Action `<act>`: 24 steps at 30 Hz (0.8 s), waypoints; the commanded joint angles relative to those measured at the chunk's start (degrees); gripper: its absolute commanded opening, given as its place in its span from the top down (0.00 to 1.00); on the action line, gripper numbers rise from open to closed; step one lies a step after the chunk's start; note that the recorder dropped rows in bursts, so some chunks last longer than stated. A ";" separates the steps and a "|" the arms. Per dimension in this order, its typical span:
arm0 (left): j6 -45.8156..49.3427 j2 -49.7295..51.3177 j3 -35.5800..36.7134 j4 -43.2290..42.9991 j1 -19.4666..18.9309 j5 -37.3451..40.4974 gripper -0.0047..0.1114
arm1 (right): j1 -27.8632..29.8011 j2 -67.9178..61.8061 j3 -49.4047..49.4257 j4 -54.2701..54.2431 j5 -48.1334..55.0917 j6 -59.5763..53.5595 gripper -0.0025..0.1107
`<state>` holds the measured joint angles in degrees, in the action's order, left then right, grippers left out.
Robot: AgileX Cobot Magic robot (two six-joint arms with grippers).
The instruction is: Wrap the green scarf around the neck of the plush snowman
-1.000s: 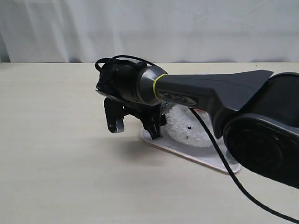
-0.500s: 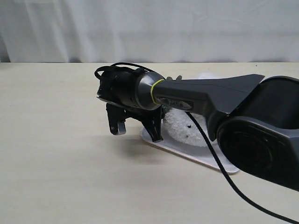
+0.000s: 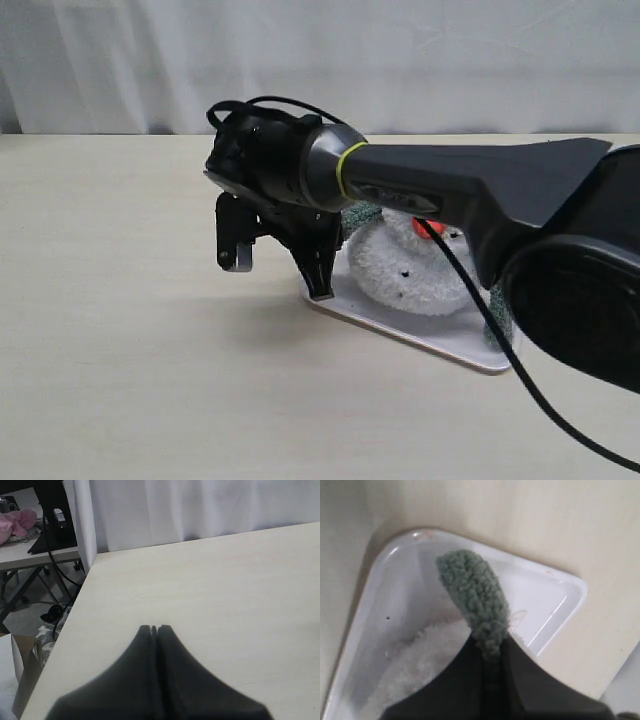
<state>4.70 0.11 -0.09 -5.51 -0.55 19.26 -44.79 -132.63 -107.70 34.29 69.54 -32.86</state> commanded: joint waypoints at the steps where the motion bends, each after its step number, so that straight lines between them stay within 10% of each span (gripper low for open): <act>1: -0.03 -0.11 0.09 0.03 -0.04 -0.76 0.96 | 0.12 3.57 0.10 -5.42 0.42 -0.96 0.94; 24: -0.03 -0.11 0.09 0.03 -0.04 -0.76 0.96 | 5.46 12.98 6.67 -23.47 0.42 -0.70 0.94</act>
<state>4.70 0.11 -0.09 -5.51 -0.55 19.26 -39.66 -121.05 -104.27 10.07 69.54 -33.49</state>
